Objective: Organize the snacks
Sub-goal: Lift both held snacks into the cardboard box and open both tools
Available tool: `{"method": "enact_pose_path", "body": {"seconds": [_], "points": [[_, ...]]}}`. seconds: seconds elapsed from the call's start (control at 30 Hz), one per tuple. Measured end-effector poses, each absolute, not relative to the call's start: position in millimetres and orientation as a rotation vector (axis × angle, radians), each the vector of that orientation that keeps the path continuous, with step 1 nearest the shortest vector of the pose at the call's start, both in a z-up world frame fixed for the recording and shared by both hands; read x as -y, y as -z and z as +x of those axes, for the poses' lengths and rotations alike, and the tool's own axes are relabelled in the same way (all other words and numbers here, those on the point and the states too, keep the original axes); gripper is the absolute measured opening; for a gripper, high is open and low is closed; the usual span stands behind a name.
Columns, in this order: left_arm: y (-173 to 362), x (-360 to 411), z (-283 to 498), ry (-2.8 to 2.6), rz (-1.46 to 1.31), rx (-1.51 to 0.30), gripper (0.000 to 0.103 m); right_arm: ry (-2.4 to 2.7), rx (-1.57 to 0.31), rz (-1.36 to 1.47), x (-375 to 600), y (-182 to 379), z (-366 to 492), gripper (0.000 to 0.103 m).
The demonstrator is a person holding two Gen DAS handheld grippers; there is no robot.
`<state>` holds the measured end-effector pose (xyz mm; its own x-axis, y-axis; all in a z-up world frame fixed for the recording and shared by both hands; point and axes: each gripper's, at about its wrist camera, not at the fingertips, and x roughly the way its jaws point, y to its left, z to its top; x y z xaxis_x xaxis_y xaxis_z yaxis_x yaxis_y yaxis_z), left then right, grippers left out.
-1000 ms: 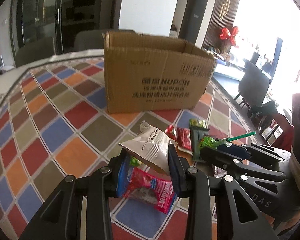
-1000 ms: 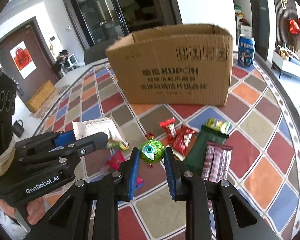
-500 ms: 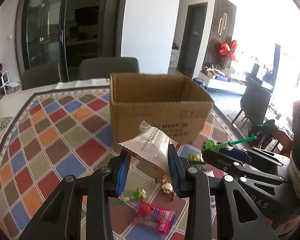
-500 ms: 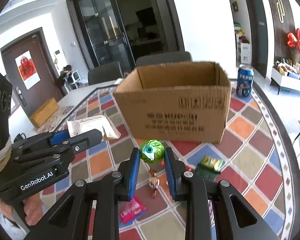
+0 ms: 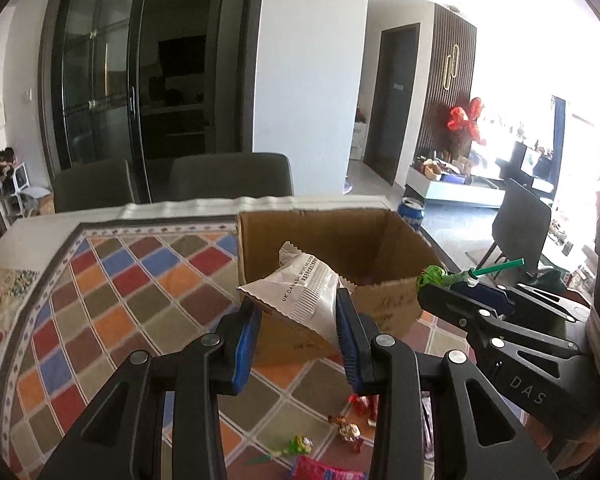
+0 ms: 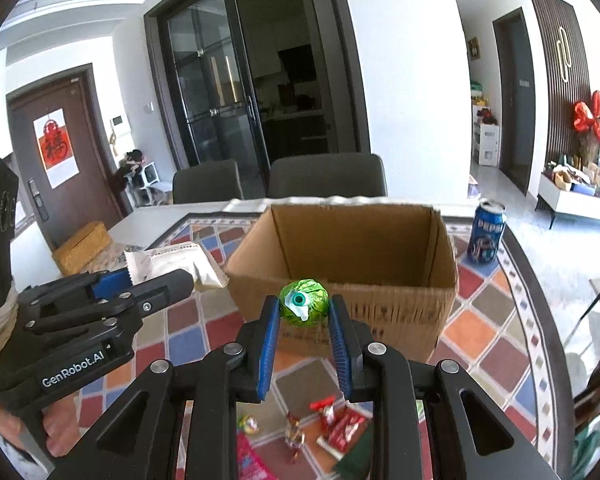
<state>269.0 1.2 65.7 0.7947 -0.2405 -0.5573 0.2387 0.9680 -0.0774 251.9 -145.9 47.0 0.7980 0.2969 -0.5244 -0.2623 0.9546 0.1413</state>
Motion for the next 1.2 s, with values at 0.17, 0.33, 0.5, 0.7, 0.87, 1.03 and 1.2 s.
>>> {"method": "enact_pose_path", "body": {"seconds": [0.17,0.33,0.5,0.7,0.87,1.03,1.2], "points": [[-73.1,-0.2,288.3,0.24,0.018,-0.582,0.036,-0.292,-0.559,0.049,145.3,-55.5,270.0,0.026],[-75.9,4.3,304.3,0.228,0.048,-0.574,0.036,-0.283,-0.56,0.051,146.8,-58.6,288.0,0.026],[-75.2,8.6,319.1,0.225,0.07,-0.579,0.036,-0.274,-0.567,0.047,149.3,-60.2,305.5,0.026],[-72.3,13.6,337.0,0.23,0.079,-0.595,0.036,-0.265,-0.587,0.045,152.5,-58.4,325.3,0.026],[-68.0,18.9,349.7,0.239,0.086,-0.615,0.036,-0.253,-0.605,0.039,154.9,-54.9,338.7,0.026],[-62.8,25.2,363.3,0.242,0.101,-0.631,0.037,-0.242,-0.624,0.033,155.9,-50.8,349.3,0.026],[-62.8,30.8,357.1,0.209,0.148,-0.6,0.06,-0.222,-0.638,0.039,157.8,-47.0,357.5,0.03]]}}
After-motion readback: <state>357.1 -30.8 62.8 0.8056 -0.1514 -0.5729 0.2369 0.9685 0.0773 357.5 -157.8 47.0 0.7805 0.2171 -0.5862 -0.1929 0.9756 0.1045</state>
